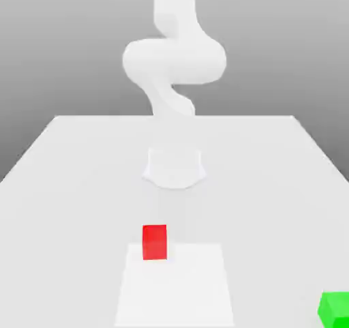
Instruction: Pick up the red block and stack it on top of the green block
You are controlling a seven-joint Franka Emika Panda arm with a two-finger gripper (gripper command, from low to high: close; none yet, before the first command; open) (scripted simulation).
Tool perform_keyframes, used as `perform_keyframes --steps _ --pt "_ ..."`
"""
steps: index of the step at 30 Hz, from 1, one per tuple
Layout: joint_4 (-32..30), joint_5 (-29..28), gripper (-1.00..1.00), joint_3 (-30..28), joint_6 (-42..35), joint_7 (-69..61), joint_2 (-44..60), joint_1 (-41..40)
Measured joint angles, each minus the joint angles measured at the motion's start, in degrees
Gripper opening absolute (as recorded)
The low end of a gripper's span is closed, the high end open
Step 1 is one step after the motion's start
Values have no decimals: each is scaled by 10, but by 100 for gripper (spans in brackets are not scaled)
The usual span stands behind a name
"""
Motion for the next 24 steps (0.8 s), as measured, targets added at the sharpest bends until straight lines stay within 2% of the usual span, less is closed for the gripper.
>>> perform_keyframes --steps 16,19,23,24 --pt "-302 -23 0 -47 235 -69 292 -17" --pt "-323 2 0 -51 323 -98 405 -17" --pt "-316 35 0 -22 401 -124 499 -38" --pt "-314 38 -100 -14 416 -126 516 -45"
